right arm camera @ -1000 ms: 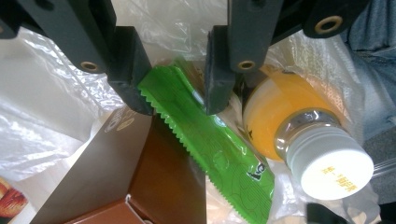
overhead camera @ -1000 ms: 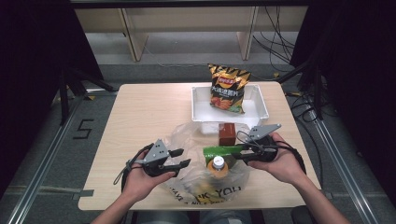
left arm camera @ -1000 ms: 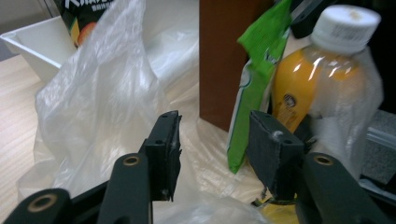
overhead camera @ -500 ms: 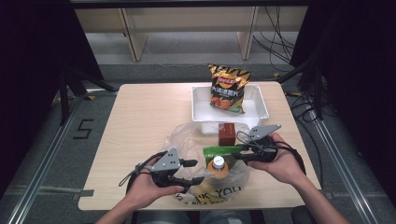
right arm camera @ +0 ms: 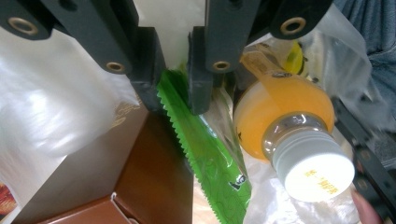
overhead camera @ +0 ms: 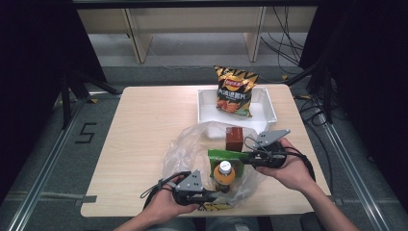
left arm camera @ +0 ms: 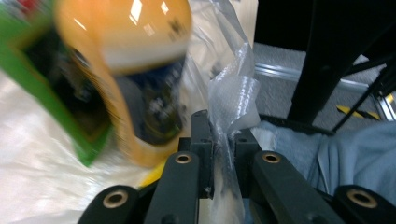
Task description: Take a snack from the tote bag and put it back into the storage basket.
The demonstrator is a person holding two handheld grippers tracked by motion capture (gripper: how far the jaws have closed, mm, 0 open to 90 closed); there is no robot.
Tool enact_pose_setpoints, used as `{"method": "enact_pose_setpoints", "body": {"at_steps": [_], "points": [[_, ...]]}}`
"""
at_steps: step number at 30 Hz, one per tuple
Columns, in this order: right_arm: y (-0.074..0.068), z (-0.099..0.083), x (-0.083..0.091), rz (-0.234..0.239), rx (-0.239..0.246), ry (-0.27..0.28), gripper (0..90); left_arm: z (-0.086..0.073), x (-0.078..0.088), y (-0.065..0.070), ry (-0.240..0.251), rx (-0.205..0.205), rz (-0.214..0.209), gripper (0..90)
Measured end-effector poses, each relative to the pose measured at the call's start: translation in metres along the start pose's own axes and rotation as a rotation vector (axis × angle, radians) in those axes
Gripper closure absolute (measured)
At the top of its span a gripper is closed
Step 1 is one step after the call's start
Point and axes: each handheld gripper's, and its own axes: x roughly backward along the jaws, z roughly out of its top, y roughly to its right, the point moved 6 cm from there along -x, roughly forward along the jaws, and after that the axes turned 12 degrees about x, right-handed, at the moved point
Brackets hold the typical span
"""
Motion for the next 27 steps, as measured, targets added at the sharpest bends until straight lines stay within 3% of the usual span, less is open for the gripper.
{"method": "enact_pose_setpoints", "body": {"at_steps": [3,5,8,10,12,21,27], "points": [[0.000,-0.001,0.003,0.022,0.017,-0.022,81.2,-0.003,-0.005,0.000,-0.009,0.004,0.004,82.9],[0.000,-0.001,0.002,0.014,0.027,-0.008,82.3,-0.004,-0.005,-0.001,-0.014,0.006,0.006,82.4],[-0.003,0.000,0.003,0.038,0.024,0.003,85.1,-0.003,-0.003,-0.001,-0.015,0.014,0.000,81.3],[-0.005,0.000,0.004,0.058,0.024,0.004,86.7,-0.002,-0.003,-0.003,-0.006,0.008,0.018,80.6],[-0.004,0.001,0.004,0.049,0.045,0.009,88.0,-0.001,-0.002,-0.002,-0.004,0.019,0.016,80.2],[-0.006,0.004,0.007,0.067,0.055,0.024,90.0,-0.001,-0.002,-0.002,-0.002,0.018,0.016,79.2],[-0.005,0.008,0.011,0.052,0.067,0.053,90.0,-0.001,-0.002,-0.004,-0.006,0.009,0.020,79.2]]}}
